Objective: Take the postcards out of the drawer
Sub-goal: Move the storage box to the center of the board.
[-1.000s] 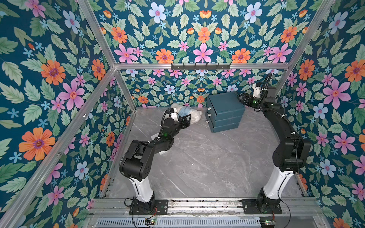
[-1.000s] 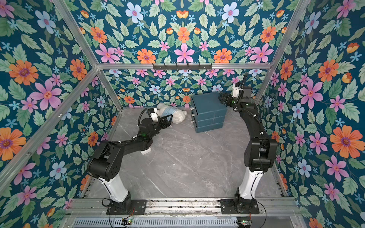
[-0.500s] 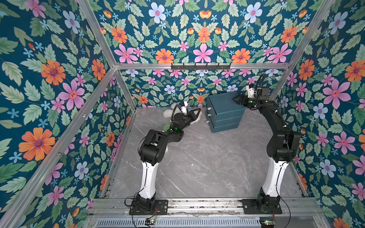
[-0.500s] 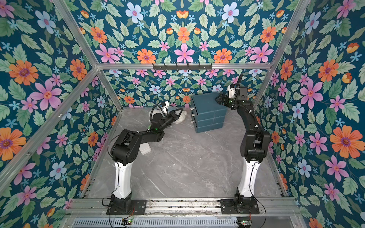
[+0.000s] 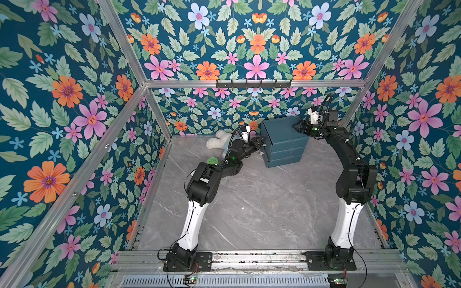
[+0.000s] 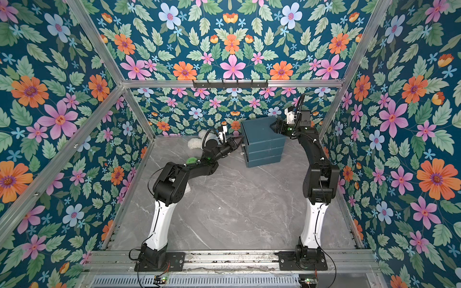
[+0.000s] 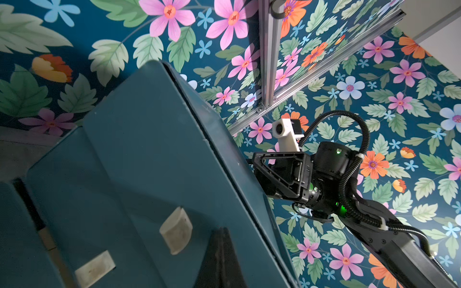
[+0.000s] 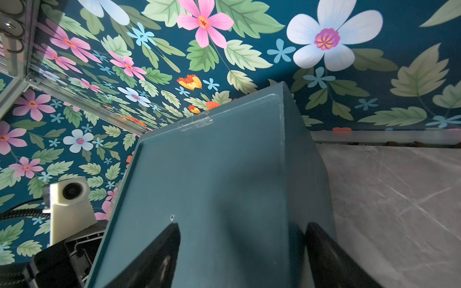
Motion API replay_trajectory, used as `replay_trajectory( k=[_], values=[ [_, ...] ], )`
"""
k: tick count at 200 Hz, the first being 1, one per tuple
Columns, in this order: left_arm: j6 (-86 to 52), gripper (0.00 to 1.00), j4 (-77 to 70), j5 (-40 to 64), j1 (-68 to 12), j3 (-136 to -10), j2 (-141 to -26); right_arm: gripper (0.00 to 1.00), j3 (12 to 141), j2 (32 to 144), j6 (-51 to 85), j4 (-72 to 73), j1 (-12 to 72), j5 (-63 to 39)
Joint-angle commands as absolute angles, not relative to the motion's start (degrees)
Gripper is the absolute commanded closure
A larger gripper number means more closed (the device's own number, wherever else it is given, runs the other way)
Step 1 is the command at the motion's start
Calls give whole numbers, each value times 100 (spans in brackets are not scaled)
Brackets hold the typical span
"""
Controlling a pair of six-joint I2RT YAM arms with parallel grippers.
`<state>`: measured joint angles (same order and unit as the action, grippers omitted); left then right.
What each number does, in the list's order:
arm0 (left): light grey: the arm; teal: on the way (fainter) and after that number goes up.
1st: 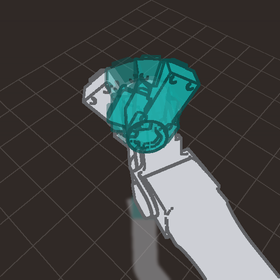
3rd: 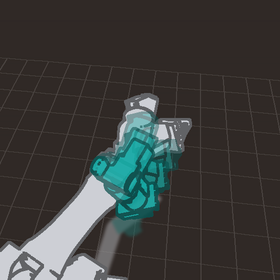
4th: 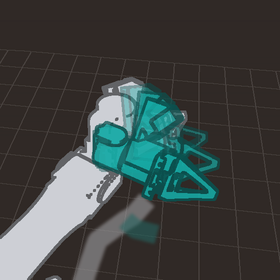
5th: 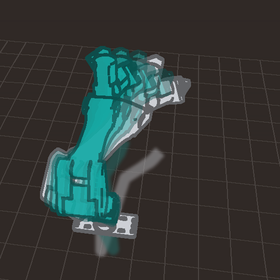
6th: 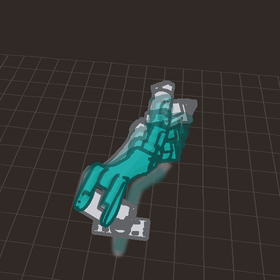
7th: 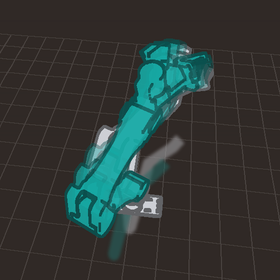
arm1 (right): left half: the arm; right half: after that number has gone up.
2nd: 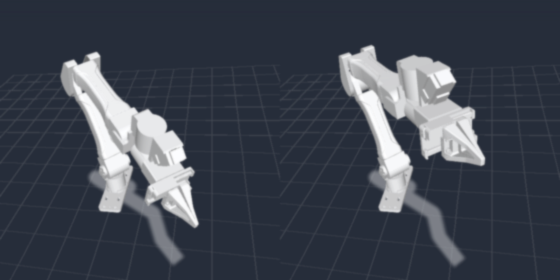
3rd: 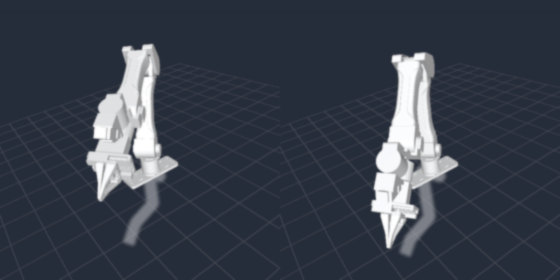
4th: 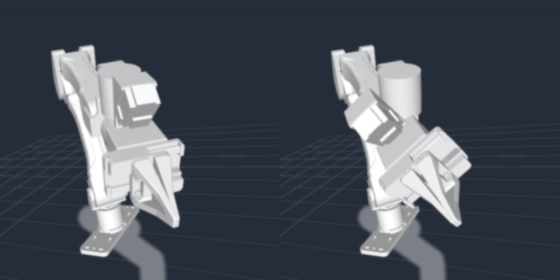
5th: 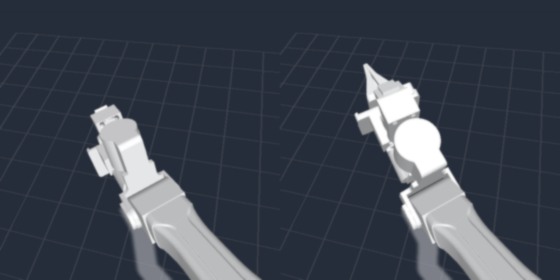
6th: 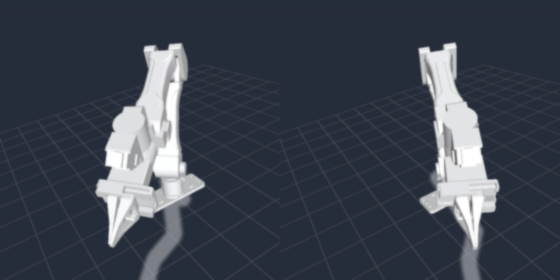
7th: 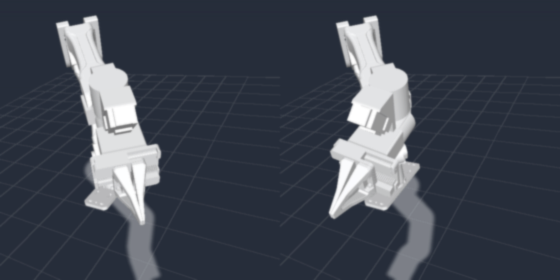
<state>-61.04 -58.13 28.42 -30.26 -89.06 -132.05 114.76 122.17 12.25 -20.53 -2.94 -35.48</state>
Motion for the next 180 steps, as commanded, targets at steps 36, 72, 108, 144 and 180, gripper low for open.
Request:
replay_trajectory(
  k=[36,72,108,144,180],
  values=[
    [-6032,94,-5676,3194,-3224,-8928,-13152,24,10858,11889,1260,-2094,-226,-4074],
    [-6033,94,-5815,3317,-3371,-8581,-12847,27,10311,11460,1345,-1943,-184,-4311],
    [-6079,93,-6073,3347,-3625,-8032,-12420,28,9764,10966,1451,-1854,-82,-4276],
    [-6422,93,-6530,3339,-3790,-7288,-11992,28,9293,10510,1663,-1825,-29,-4403],
    [-6627,94,-6908,3369,-3876,-6095,-11324,28,9381,10410,1223,-2519,373,-4276]
  ],
)
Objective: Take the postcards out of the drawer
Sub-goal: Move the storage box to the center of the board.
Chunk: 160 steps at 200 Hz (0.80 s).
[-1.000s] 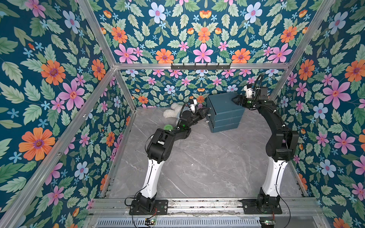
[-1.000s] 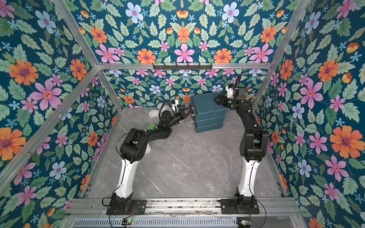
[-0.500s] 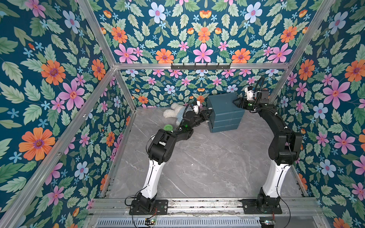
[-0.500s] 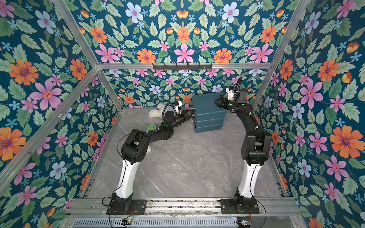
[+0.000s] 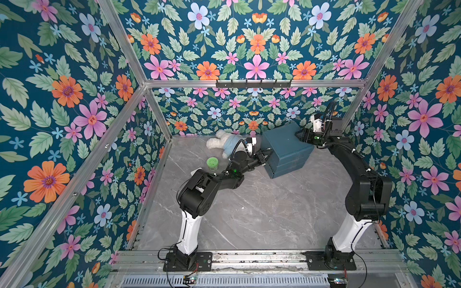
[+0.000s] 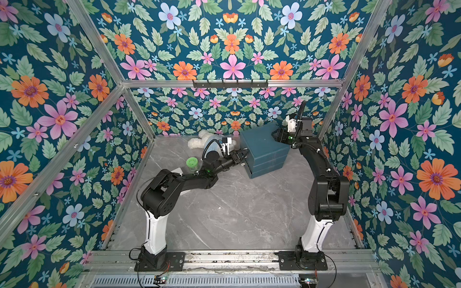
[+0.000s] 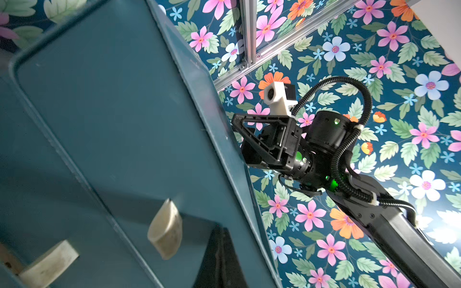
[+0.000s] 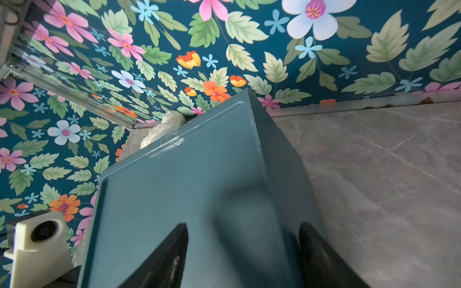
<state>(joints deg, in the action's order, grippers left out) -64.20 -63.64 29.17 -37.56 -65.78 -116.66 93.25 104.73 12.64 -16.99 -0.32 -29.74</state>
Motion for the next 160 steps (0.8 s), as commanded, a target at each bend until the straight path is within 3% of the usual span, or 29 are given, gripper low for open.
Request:
replay_trajectory(
  k=[1,69,112,135,152,160],
  values=[
    [-6618,94,-6908,3363,-3876,-6075,-11305,28,9388,10413,1213,-2543,384,-4265],
    [-6337,91,-6581,3117,-3872,-4571,-9982,28,10138,10942,943,-3192,1093,-4069],
    [-4781,84,-4092,2565,-3567,-4348,-8767,24,10294,10673,1195,-3104,1154,-3320],
    [-3981,69,-2931,2058,-3475,-4474,-8134,18,10058,10222,1248,-3026,1152,-2766],
    [-3640,46,-2421,1774,-3386,-4533,-7788,16,9787,9836,1268,-2980,1158,-2292],
    [-3557,40,-2275,1674,-3314,-4548,-7687,15,9638,9656,1285,-2963,1152,-2121]
  ],
)
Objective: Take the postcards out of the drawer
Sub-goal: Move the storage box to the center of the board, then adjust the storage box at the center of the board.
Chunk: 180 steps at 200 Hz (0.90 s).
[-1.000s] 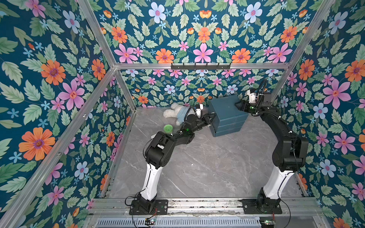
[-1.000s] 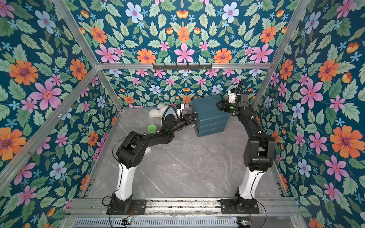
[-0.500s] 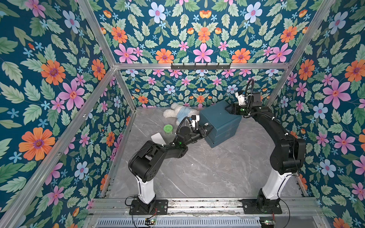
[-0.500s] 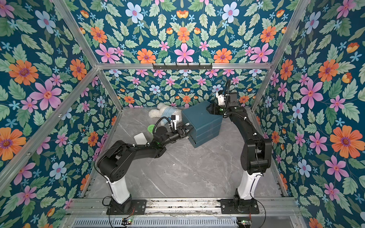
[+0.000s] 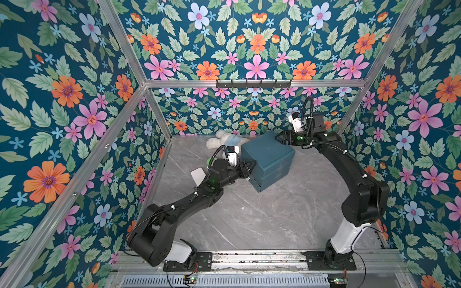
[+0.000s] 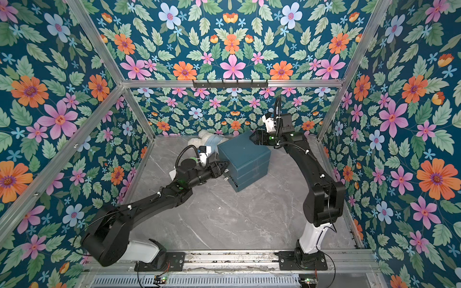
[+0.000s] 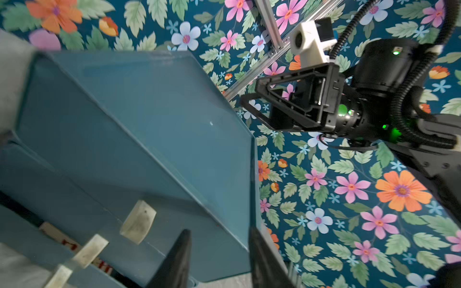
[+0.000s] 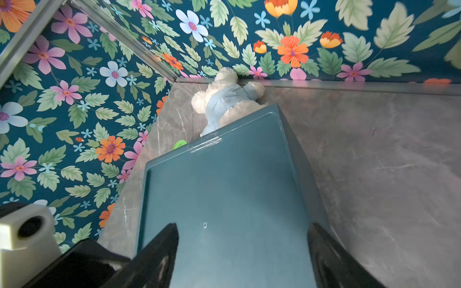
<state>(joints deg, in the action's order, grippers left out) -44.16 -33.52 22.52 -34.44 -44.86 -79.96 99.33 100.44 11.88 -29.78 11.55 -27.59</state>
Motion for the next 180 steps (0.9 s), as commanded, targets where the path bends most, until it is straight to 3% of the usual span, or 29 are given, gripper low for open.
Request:
replay_trajectory(
  k=[1,52,98,145,180],
  values=[
    [-3545,40,-2258,1659,-3305,-4550,-7680,15,9622,9631,1289,-2958,1152,-2111],
    [-3217,32,-2098,1680,-2433,-4927,-7864,14,7927,8186,1931,-2444,1152,-1675],
    [-3022,7,-2413,2202,-1934,-6079,-8721,11,6335,7237,2898,-1238,1159,-1885],
    [-2972,9,-2520,3087,-1902,-7398,-10050,11,5691,7385,3675,180,1168,-2571],
    [-3241,11,-2603,3489,-1918,-7654,-10627,11,5726,7660,3909,568,1228,-2685]
  ],
)
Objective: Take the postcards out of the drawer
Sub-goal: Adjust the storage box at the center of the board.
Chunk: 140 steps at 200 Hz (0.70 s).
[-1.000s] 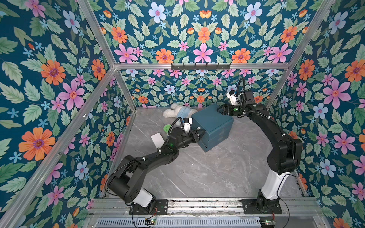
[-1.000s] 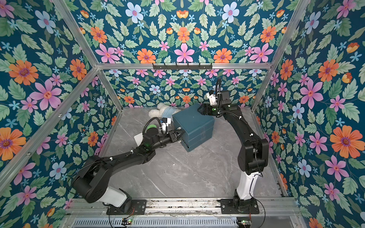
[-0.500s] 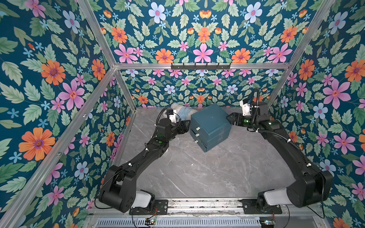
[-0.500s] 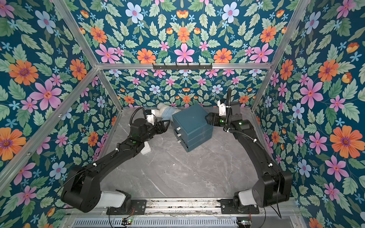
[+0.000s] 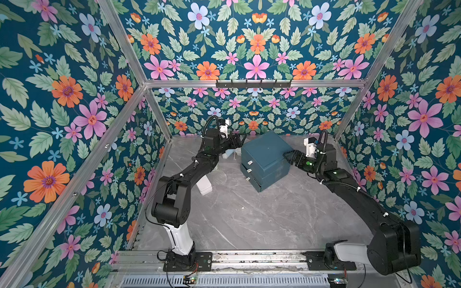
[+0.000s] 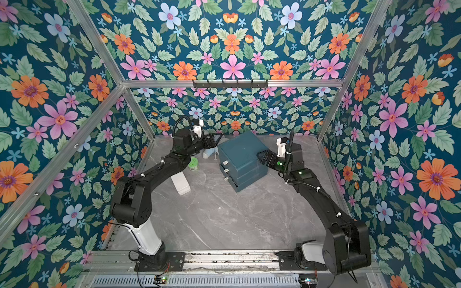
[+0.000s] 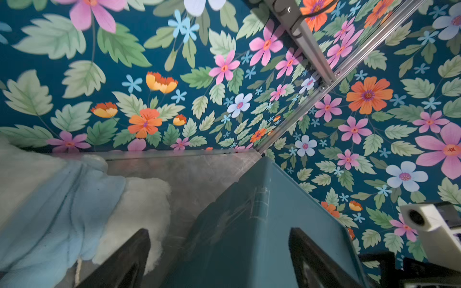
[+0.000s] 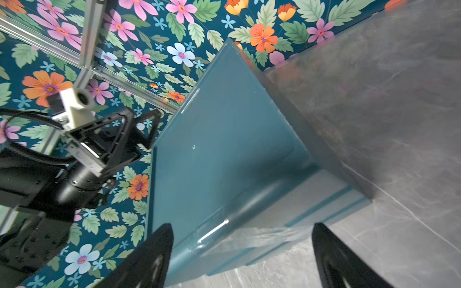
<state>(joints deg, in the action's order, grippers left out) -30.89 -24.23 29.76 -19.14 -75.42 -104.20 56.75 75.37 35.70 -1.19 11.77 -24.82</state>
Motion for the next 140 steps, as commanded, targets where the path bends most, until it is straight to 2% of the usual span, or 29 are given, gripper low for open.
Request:
replay_trajectory(
  k=[1,44,88,140],
  values=[
    [-3251,11,-2607,3507,-1922,-7659,-10640,11,5728,7671,3914,579,1229,-2687],
    [-3480,13,-2860,3949,-1977,-7586,-10776,11,5877,8069,4108,864,1268,-2795],
    [-3836,19,-3179,4462,-2021,-7453,-10848,11,6142,8370,4027,874,1268,-2817],
    [-4440,20,-3904,4647,-2047,-6364,-10211,11,6649,8825,3754,512,1266,-3167]
  ],
)
